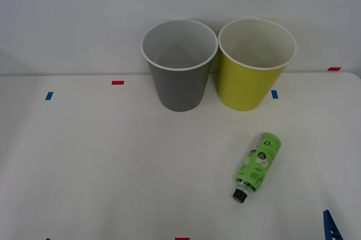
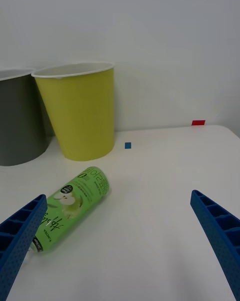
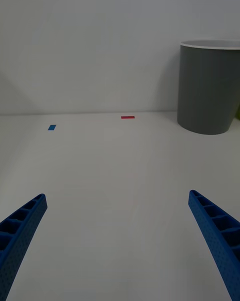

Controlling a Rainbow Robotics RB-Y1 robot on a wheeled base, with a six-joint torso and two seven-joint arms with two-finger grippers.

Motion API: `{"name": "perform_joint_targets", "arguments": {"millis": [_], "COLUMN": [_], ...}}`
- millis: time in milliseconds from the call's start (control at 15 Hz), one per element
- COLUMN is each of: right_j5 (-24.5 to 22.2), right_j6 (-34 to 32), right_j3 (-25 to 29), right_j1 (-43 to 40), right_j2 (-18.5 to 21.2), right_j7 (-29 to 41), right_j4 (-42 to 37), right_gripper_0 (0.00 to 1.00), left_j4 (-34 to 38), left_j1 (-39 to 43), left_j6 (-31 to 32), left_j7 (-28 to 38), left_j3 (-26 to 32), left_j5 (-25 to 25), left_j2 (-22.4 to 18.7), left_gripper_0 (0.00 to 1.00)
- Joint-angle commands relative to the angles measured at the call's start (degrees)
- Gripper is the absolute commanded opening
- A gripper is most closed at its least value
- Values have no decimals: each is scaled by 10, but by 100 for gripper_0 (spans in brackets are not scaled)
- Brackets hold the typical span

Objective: Put cans in the gray bin and PET bottles in the light green bin.

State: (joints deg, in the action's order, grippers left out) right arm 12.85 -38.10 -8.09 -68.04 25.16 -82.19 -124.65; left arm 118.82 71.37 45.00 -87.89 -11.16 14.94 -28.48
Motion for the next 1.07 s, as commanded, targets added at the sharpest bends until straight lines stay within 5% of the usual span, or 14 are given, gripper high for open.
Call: {"name": "perform_joint_targets", "arguments": {"millis": [67,400,733,1000,1067], "right_j5": [14,75,81,77,72], "right_j6": [128,282,435,459,508], "right_j3": [4,37,70,70,78], "right_j1": [3,74,122,115,121], "right_j2": [-4,-14,-35,-42,-48], "right_j7": [0,1,8,13,13], "right_j4": [-74,-103,-153,-174,-196], "right_gripper_0": [100,100,100,100,100], "left_j4": [0,0,0,0,0], "left_j1": [0,0,0,0,0], "left_j6": [0,0,0,0,0], "left_j7": [0,0,0,0,0], "left_j3": [0,0,0,0,0], "left_j5": [0,0,0,0,0], "left_j2": [0,0,0,0,0], "left_gripper_0": [98,98,97,97,97]}}
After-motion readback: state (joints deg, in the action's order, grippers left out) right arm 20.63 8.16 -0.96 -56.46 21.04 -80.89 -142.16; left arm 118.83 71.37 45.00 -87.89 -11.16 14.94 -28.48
